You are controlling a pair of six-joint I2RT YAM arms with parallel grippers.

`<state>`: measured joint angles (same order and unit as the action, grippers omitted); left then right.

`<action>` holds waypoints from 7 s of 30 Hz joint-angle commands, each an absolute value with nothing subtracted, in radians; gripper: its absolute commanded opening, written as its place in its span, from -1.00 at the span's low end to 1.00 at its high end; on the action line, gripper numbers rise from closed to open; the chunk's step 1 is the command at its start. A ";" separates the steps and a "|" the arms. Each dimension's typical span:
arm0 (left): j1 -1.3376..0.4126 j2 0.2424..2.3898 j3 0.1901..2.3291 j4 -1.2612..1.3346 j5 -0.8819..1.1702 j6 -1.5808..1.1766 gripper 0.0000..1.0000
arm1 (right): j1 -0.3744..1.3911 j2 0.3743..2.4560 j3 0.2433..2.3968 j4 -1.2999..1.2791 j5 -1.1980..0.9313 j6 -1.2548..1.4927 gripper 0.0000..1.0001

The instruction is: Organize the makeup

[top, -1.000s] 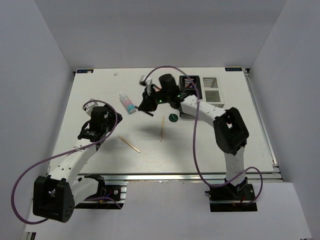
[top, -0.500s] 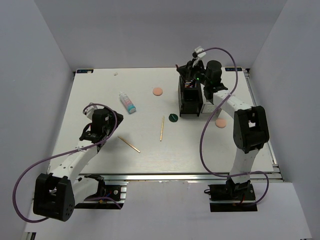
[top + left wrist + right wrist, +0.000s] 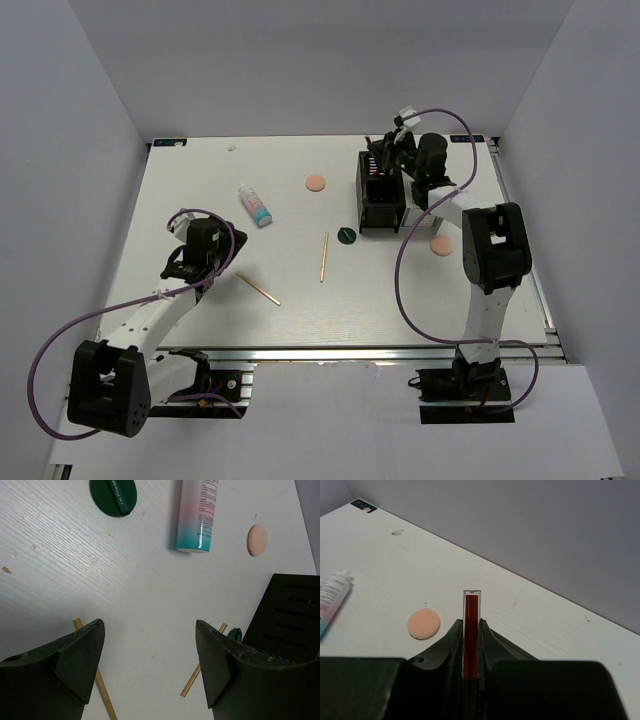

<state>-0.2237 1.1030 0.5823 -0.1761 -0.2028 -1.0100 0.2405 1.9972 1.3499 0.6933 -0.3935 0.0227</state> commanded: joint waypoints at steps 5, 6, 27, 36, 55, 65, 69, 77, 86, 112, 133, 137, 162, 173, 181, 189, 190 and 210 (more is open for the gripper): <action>-0.218 1.094 0.586 -0.192 -0.215 -1.037 0.65 | 0.215 2.029 1.354 0.796 -0.417 -0.052 -0.75; -0.218 1.095 0.589 -0.195 -0.215 -1.037 0.65 | 0.213 2.042 1.368 0.787 -0.437 -0.060 -0.70; -0.216 1.190 0.676 -0.405 -0.252 -1.144 0.06 | 0.158 1.896 1.514 0.290 -0.583 -0.140 0.79; -0.218 1.293 0.764 -0.569 -0.187 -1.141 0.28 | 0.133 1.701 1.324 0.293 -0.779 -0.079 -0.39; -0.293 1.675 1.017 -0.817 -0.178 -1.077 0.28 | 0.170 1.534 1.114 0.239 -1.019 -0.193 0.27; -0.304 1.753 1.057 -0.873 -0.199 -1.054 -0.11 | 0.169 1.503 1.081 0.235 -1.008 -0.183 0.29; -0.305 1.749 1.052 -0.847 -0.193 -1.055 -0.54 | 0.169 1.505 1.085 0.235 -1.009 -0.173 0.29; -0.336 1.674 1.141 -0.807 -0.176 -1.011 -1.00 | 0.169 1.490 1.088 0.221 -0.994 -0.160 0.31; -0.390 1.499 1.239 -0.585 -0.094 -0.887 -1.00 | 0.147 1.459 1.126 0.253 -0.861 -0.102 0.20; -0.624 2.135 1.858 0.265 0.095 -0.499 -1.00 | 0.029 1.335 1.022 0.209 -0.485 0.025 -1.00; -0.663 1.949 1.729 0.169 -0.128 -0.370 -0.86 | 0.152 1.451 1.139 -0.133 -0.802 -0.204 -0.80; -0.605 1.752 1.533 0.128 -0.212 -0.406 -0.94 | 0.337 1.496 1.180 -0.241 -0.714 -0.250 -0.75; -0.442 0.973 0.985 -0.344 -0.471 -0.614 0.66 | 0.790 2.088 1.598 -0.439 0.242 0.387 0.13; -0.440 0.946 0.942 -0.359 -0.471 -0.640 0.67 | 0.801 2.114 1.528 -0.425 0.259 0.385 -0.02; -0.440 0.925 0.947 -0.400 -0.506 -0.670 0.67 | 0.796 2.171 1.555 -0.443 0.224 0.388 -0.48; -0.440 0.881 0.887 -0.413 -0.532 -0.730 0.67 | 0.779 2.186 1.557 -0.427 0.167 0.310 -1.00; -0.442 0.877 0.878 -0.413 -0.534 -0.733 0.67 | 0.773 2.180 1.555 -0.419 0.152 0.296 -1.00; -0.439 0.867 0.778 -0.384 -0.540 -0.816 0.66 | 0.382 1.792 1.410 0.523 -0.963 0.270 -1.00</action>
<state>-0.4416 0.8825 0.7891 -0.4072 -0.5247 -0.7914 0.4381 1.8450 1.4429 0.2420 -0.8051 0.2111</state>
